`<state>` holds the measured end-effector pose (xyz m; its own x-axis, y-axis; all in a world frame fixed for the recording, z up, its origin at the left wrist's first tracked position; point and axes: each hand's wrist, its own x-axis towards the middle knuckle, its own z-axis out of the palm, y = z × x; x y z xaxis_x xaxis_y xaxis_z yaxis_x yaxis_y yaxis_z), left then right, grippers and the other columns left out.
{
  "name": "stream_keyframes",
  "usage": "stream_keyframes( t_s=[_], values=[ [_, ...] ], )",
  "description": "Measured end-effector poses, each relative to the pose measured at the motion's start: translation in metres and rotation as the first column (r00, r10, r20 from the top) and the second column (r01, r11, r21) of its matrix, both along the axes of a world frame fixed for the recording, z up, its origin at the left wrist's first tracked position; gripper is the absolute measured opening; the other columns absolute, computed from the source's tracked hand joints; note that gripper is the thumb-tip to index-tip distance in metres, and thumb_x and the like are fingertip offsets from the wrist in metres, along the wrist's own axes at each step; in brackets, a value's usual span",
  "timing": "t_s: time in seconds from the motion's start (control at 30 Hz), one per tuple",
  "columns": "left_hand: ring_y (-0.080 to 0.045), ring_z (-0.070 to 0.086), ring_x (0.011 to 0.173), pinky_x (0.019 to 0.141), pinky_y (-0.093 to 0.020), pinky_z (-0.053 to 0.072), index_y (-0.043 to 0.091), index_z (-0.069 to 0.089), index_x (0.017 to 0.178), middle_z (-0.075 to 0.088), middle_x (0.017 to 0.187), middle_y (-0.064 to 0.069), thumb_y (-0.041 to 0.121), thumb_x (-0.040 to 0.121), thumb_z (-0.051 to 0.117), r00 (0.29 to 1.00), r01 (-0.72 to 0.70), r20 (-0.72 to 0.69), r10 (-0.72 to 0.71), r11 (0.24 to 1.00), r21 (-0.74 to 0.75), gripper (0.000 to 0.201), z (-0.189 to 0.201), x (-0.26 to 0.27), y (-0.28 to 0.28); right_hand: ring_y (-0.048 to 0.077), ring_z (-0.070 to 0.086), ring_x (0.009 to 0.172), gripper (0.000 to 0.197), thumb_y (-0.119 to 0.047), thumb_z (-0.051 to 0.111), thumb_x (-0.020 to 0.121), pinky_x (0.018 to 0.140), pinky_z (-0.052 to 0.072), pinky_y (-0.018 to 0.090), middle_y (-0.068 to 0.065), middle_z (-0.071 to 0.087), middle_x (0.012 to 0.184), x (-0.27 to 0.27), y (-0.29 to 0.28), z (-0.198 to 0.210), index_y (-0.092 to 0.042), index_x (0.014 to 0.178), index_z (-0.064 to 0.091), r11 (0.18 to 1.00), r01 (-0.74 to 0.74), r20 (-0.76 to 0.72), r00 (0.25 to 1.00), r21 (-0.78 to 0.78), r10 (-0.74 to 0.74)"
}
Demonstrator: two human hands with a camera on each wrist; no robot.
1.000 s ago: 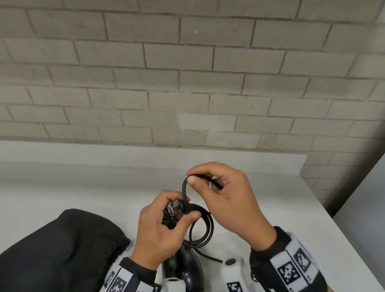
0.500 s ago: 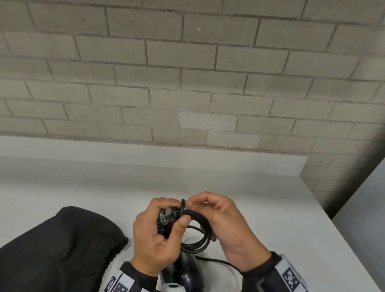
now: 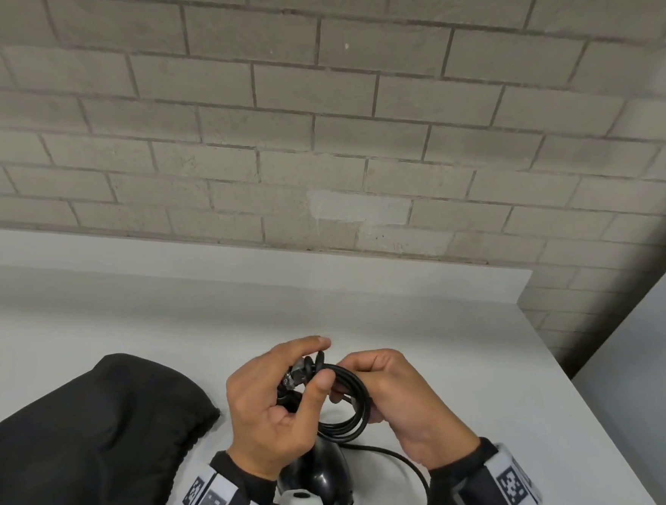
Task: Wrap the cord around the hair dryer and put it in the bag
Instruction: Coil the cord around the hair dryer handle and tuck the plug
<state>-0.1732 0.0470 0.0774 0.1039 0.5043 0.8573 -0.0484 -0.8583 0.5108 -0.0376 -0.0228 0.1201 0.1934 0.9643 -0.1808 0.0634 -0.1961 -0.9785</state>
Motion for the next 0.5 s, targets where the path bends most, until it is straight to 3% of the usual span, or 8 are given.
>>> stream_keyframes(
  t_s=[0.1, 0.2, 0.27, 0.33, 0.43, 0.5],
  values=[
    [-0.007, 0.071, 0.074, 0.06, -0.029, 0.056, 0.018, 0.068, 0.102, 0.072, 0.086, 0.013, 0.043, 0.095, 0.058, 0.999, 0.051, 0.015, -0.051, 0.998, -0.023, 0.028, -0.001, 0.0, -0.001, 0.009, 0.038, 0.053, 0.016, -0.02, 0.067, 0.078, 0.051, 0.029, 0.02, -0.002, 0.061, 0.062, 0.001, 0.0, 0.001, -0.021, 0.063, 0.072, 0.999, -0.041, 0.003, 0.999, -0.012, 0.041],
    [-0.006, 0.067, 0.065, 0.056, -0.026, 0.053, 0.019, 0.067, 0.097, 0.068, 0.08, 0.013, 0.042, 0.096, 0.057, 0.998, 0.057, 0.026, -0.056, 0.997, -0.054, 0.025, 0.0, 0.001, 0.0, 0.01, 0.037, 0.052, 0.016, -0.025, 0.065, 0.077, 0.049, 0.028, 0.018, -0.001, 0.062, 0.064, -0.002, -0.001, -0.002, -0.02, 0.064, 0.072, 0.998, -0.06, -0.035, 0.998, 0.027, 0.061],
    [-0.004, 0.065, 0.062, 0.056, -0.02, 0.05, 0.017, 0.066, 0.092, 0.066, 0.075, 0.013, 0.043, 0.096, 0.056, 0.999, 0.04, 0.033, -0.038, 0.996, -0.078, 0.028, 0.002, 0.001, 0.001, 0.01, 0.037, 0.054, 0.023, -0.031, 0.062, 0.089, 0.049, 0.029, 0.018, 0.0, 0.066, 0.07, -0.005, -0.004, -0.008, -0.019, 0.074, 0.075, 0.996, -0.027, -0.056, 0.998, 0.084, 0.032],
    [-0.003, 0.064, 0.062, 0.059, -0.014, 0.048, 0.015, 0.066, 0.091, 0.065, 0.072, 0.012, 0.046, 0.096, 0.056, 0.999, 0.011, 0.031, -0.008, 0.995, -0.103, 0.032, 0.003, 0.001, 0.004, 0.013, 0.039, 0.059, 0.039, -0.046, 0.052, 0.096, 0.052, 0.031, 0.02, 0.005, 0.07, 0.079, -0.009, -0.007, -0.014, -0.017, 0.087, 0.077, 0.989, 0.019, -0.107, 0.994, 0.147, -0.003],
    [-0.007, 0.065, 0.063, 0.06, -0.014, 0.048, 0.019, 0.065, 0.092, 0.066, 0.074, 0.009, 0.048, 0.094, 0.057, 0.999, -0.015, 0.03, 0.02, 0.988, -0.154, 0.03, 0.002, -0.002, 0.008, 0.016, 0.041, 0.068, 0.054, -0.061, 0.054, 0.087, 0.061, 0.036, 0.021, 0.007, 0.072, 0.089, -0.008, -0.012, -0.023, -0.014, 0.101, 0.075, 0.965, 0.019, -0.146, 0.989, 0.263, 0.02],
    [-0.009, 0.063, 0.059, 0.058, -0.016, 0.048, 0.022, 0.065, 0.093, 0.066, 0.072, 0.008, 0.047, 0.093, 0.059, 0.999, -0.016, 0.038, 0.024, 0.982, -0.19, 0.026, 0.001, -0.004, 0.011, 0.013, 0.051, 0.068, 0.046, -0.052, 0.066, 0.083, 0.067, 0.042, 0.017, 0.008, 0.073, 0.094, -0.007, -0.016, -0.024, -0.012, 0.104, 0.075, 0.95, -0.002, -0.139, 0.989, 0.311, 0.048]
  ],
)
